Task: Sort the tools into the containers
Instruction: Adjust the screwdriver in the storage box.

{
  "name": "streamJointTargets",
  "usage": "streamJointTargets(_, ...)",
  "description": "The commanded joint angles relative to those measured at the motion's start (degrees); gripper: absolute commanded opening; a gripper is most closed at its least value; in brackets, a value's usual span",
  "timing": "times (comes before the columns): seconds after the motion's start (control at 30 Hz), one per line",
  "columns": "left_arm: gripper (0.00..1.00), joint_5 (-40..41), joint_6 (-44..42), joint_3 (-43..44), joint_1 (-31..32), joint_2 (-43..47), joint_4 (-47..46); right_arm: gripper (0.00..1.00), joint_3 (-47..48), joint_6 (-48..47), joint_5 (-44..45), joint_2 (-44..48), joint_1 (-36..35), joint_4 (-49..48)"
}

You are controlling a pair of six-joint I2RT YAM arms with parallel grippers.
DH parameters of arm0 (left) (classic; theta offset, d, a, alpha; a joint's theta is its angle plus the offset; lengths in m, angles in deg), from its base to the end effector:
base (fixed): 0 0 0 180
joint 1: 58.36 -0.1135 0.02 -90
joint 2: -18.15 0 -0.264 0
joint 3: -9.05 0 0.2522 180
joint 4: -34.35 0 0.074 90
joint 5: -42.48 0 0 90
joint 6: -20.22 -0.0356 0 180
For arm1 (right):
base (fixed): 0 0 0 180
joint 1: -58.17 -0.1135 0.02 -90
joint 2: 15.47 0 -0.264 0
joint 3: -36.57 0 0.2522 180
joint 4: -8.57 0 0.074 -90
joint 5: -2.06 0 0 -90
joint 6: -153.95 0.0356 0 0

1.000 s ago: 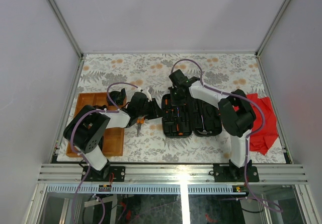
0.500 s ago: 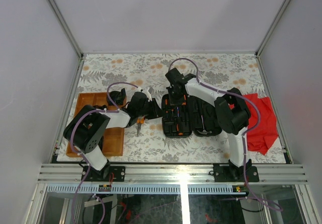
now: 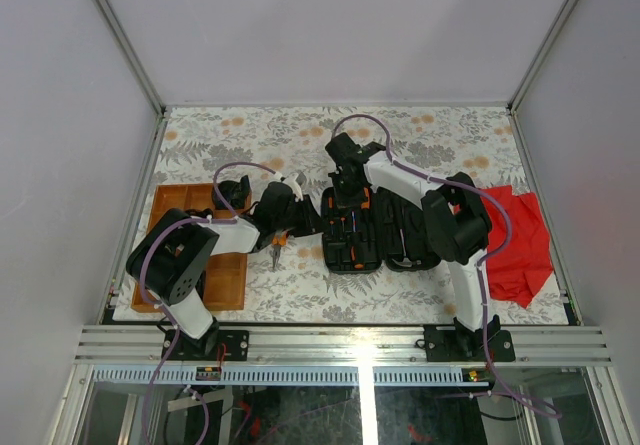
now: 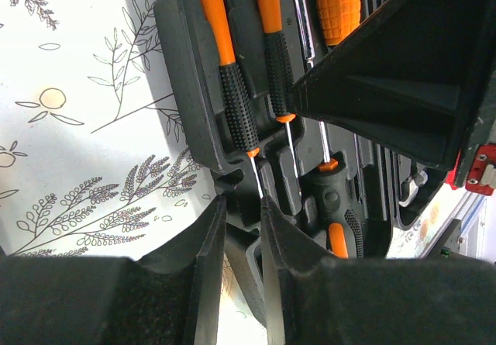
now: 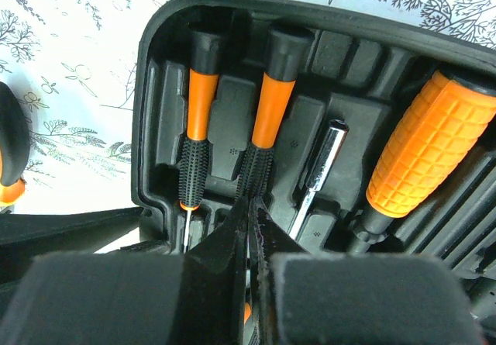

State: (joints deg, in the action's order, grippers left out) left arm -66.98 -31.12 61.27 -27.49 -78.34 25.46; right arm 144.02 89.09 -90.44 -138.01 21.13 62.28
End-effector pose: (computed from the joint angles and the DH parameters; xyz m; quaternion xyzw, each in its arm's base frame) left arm 0.2670 -0.1734 0.1375 0.0179 0.8790 -0.3812 0.2859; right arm 0.3544 0.2694 0.1682 -0.1059 0.9770 0.1133 0.1464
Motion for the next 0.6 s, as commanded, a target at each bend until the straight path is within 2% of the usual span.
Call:
streamJointTargets(0.0,0.08,-0.08,-1.89,2.02,1.99,-1.34,-1.98,0.00,-5.67,-2.73,5.18,-13.01,-1.00,-1.14)
streamJointTargets(0.4,0.05,0.72,-2.24,2.95,3.09,-1.94,-1.10,0.00,-7.72,-2.73,5.35,-16.75,-1.53,-1.26)
streamJointTargets(0.57,0.04,0.99,-2.36,3.10,3.41,-1.99,-0.81,0.00,-11.65,-1.51,4.66,-18.01,-2.76,-3.76)
